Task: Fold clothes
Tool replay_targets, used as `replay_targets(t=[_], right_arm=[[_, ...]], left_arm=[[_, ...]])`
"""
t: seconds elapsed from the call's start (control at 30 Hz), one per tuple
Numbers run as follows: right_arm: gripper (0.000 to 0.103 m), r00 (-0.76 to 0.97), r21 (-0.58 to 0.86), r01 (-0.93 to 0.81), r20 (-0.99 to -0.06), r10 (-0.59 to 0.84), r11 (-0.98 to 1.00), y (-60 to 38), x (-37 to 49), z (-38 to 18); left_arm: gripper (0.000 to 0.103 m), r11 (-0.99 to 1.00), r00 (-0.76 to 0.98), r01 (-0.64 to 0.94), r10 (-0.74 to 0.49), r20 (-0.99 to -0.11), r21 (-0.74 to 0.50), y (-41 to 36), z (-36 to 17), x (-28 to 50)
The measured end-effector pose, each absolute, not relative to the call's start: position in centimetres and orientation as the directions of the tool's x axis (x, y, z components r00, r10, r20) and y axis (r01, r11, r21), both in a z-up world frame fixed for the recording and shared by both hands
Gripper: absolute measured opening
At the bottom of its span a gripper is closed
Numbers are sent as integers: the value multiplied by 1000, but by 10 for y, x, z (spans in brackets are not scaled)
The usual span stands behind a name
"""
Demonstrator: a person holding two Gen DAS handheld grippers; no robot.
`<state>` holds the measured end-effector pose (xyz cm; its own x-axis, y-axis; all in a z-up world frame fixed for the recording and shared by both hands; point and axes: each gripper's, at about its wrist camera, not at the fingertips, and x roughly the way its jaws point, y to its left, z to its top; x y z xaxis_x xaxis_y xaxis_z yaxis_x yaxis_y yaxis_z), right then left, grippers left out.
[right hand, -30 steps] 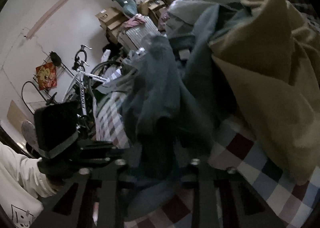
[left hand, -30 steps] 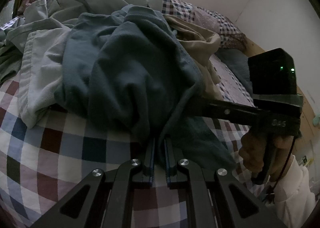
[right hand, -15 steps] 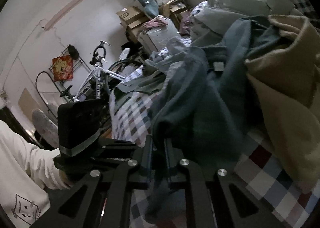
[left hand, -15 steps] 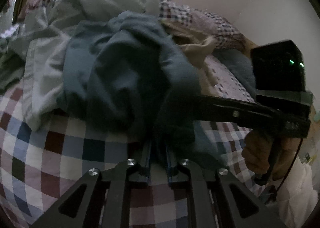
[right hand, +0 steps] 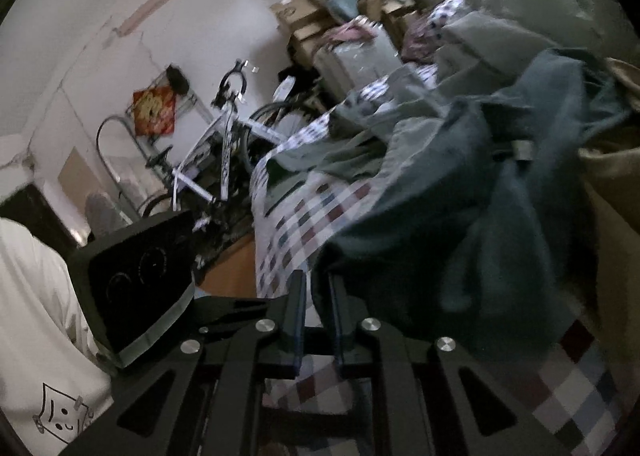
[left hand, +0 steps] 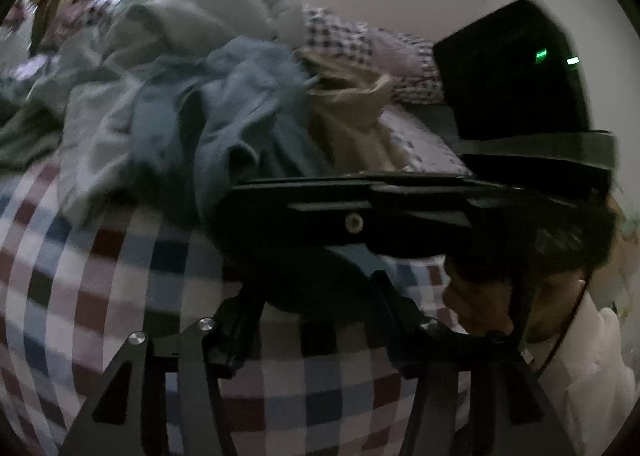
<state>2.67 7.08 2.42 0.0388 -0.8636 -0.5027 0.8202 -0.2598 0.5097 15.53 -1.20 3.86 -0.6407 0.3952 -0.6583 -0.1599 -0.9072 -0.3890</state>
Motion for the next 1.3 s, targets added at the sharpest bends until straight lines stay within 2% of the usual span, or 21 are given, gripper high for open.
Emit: replay_targets(t=[0.13, 0.2, 0.27, 0.3, 0.53, 0.63, 0.8, 0.87, 0.9, 1.0, 1.3], right_arm=[[15, 91, 460, 856, -581, -809, -234, 43, 45, 20], [27, 110, 441, 870, -611, -784, -222, 35, 54, 18], [48, 136, 438, 876, -628, -767, -203, 32, 63, 16], [51, 137, 432, 880, -629, -765, -197, 34, 65, 17], [53, -13, 415, 863, -551, -834, -287, 98, 55, 46], [54, -81, 411, 840, -550, -831, -354, 131, 48, 46], [50, -161, 371, 806, -612, -774, -461, 145, 42, 32], [37, -157, 344, 815, -643, -750, -466, 137, 43, 26], [34, -151, 328, 823, -662, -734, -464, 131, 45, 23], [31, -134, 300, 840, -692, -709, -452, 117, 49, 15], [15, -53, 244, 895, -771, -634, -372, 83, 67, -13]], left_arm=[[60, -903, -604, -114, 395, -693, -415, -21, 23, 157], [60, -897, -600, -105, 401, -692, -430, -26, 21, 157], [60, -890, -601, -96, 408, -688, -445, -32, 19, 158], [60, -888, -600, -93, 411, -686, -451, -33, 18, 158], [60, -855, -602, -91, 455, -656, -510, -44, 18, 161], [60, -843, -608, -98, 472, -639, -529, -46, 20, 167], [60, -808, -607, -87, 507, -611, -583, -49, 22, 176], [60, -783, -628, -69, 516, -583, -619, -53, 24, 180], [60, -772, -638, -62, 519, -569, -633, -55, 26, 180], [60, -733, -662, -37, 527, -532, -680, -65, 29, 178], [59, -626, -618, 57, 589, -520, -777, -71, 4, 164]])
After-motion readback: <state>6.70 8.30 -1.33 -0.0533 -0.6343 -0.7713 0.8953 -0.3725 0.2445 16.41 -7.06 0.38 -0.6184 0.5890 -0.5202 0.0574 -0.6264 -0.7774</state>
